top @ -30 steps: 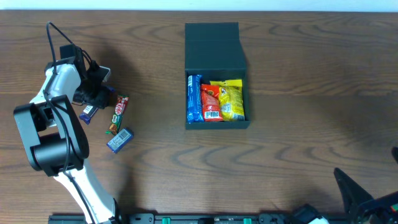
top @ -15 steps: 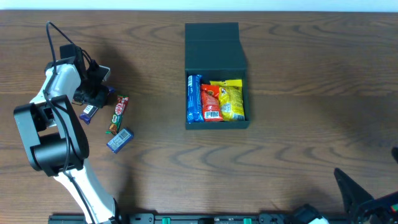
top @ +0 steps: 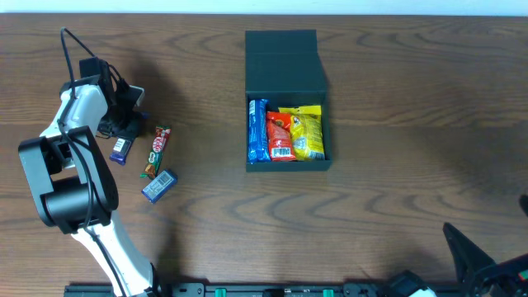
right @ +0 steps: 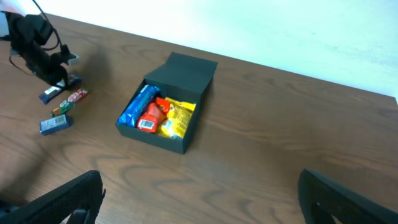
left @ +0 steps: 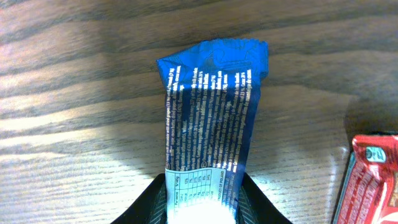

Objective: Pack container
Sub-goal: 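Grasp the dark blue bar with the left gripper, then carry the dark bar over the box and lower it in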

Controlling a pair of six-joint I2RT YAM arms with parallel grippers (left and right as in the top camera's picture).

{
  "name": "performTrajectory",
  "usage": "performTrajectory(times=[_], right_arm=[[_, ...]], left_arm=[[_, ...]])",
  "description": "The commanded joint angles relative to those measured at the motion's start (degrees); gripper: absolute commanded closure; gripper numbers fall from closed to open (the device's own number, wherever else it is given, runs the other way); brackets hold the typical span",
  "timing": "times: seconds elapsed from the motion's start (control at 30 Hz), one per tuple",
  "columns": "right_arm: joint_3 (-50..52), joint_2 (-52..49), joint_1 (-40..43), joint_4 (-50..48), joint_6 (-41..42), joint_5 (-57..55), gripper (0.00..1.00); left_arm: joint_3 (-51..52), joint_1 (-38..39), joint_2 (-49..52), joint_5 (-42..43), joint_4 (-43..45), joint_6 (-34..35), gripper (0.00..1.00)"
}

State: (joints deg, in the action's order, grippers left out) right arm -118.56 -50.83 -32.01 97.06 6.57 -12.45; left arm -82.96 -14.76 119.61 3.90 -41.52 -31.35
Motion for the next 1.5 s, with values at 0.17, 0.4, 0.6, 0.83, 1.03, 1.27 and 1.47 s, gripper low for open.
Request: performTrajectory(times=[0.17, 0.4, 0.6, 0.83, 1.03, 1.27, 1.47], right_arm=[[-0.5, 0.3, -0.2, -1.4, 0.6, -2.4, 0.01], [-0.5, 0.3, -0.2, -1.9, 0.0, -2.4, 0.01], [-0.9, 0.3, -0.2, -1.9, 0.1, -2.4, 0.01], [-6.2, 0.3, -0.2, -1.0, 0.2, -2.4, 0.01], [-8.9, 0.5, -0.2, 0.2, 0.2, -1.9, 0.01], [-8.9, 0.5, -0.2, 0.2, 0.2, 0.8, 0.01], [-8.9, 0.5, -0.2, 0.2, 0.2, 1.6, 0.01]], left_arm=[[-7.6, 3.4, -0.5, -1.5, -3.8, 13.8, 0.92], [-22.9, 12.5, -3.5, 0.1, -13.7, 29.0, 0.94], [-27.5, 25.2, -5.3, 2.9, -15.5, 42.6, 0.94], [-27.3, 42.8, -5.1, 1.4, -14.8, 55.1, 0.94], [-27.3, 53.3, -4.6, -8.6, -14.8, 70.0, 0.94], [-25.4, 55.4, -2.7, -14.8, -14.7, 79.2, 0.94], [-25.4, 54.1, 0.4, -14.3, -14.8, 76.7, 0.94]])
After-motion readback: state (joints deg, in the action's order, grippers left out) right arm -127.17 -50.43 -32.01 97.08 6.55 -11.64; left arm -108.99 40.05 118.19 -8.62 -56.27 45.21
